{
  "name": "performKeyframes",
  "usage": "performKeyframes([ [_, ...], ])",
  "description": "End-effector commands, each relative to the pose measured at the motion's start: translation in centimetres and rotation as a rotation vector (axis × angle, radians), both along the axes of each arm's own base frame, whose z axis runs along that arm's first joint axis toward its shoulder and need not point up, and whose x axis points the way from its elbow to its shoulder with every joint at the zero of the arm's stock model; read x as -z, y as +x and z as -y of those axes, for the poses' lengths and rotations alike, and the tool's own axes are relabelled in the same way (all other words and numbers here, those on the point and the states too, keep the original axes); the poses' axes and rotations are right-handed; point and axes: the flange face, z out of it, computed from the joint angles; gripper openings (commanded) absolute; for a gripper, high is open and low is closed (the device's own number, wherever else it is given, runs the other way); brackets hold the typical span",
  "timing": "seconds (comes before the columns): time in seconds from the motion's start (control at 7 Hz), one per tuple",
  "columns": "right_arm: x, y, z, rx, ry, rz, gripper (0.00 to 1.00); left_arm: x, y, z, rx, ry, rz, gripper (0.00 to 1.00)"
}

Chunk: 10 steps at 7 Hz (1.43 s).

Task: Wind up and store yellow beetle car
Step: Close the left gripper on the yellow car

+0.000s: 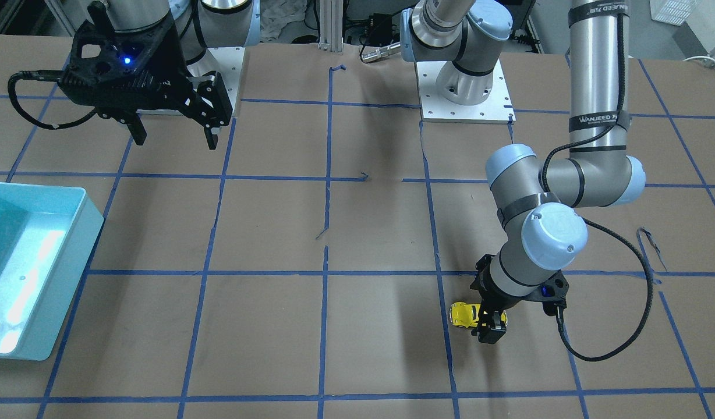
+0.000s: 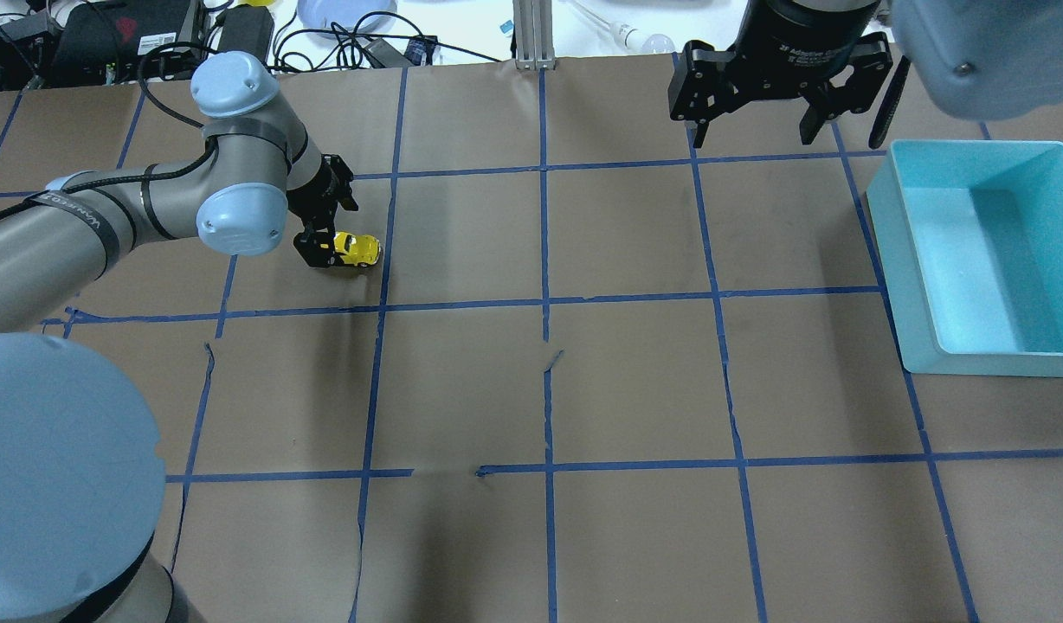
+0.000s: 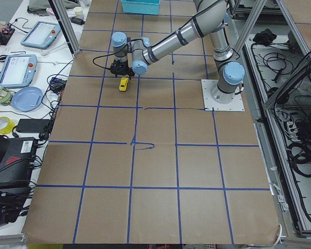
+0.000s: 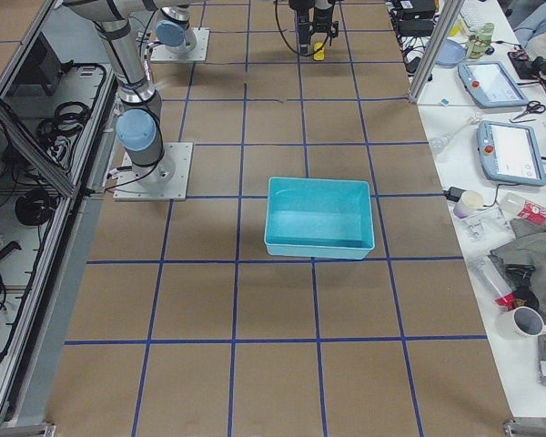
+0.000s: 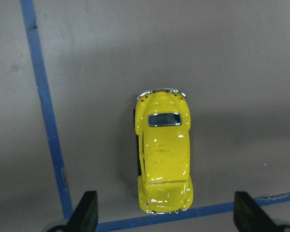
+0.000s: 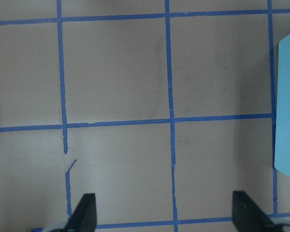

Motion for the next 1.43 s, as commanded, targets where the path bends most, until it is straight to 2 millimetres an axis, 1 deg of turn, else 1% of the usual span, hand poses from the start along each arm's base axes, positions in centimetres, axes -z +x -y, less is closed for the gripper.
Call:
performKeyframes([
  [0.0,0.03,0.06,-0.03,-0.001,0.001,0.001,1.00,1.58,0.04,0.16,0.006,0.020,0.001,0.96],
  [0.14,0.12,-0.03,0.04,0.001,0.004,-0.001,1.00,1.65,0.08,0.11,0.004,0.022,0.005,0.96],
  [0.29,0.00,-0.14,0.00,0.001,0.003,-0.004,1.00,1.78,0.09,0.17,0.000,0.024,0.005,0.76],
  [0.43,-0.01,-0.13,0.01,0.001,0.002,-0.002,1.00,1.75,0.67,0.35,-0.049,0.023,0.002,0.69],
  [0.57,-0.03,-0.04,-0.01,-0.001,0.001,0.000,1.00,1.78,1.00,0.44,-0.054,0.023,0.005,0.67],
  [1.0,0.05,-0.04,-0.01,-0.001,0.002,-0.001,1.00,1.62,1.00,0.49,-0.062,0.020,0.004,0.66],
  [1.14,0.05,-0.04,-0.01,-0.001,0.002,-0.001,1.00,1.40,1.00,0.42,-0.063,0.018,0.005,0.61],
  [1.29,0.03,-0.03,0.00,-0.002,0.001,-0.001,1.00,1.39,1.00,0.42,-0.065,0.018,0.005,0.26],
])
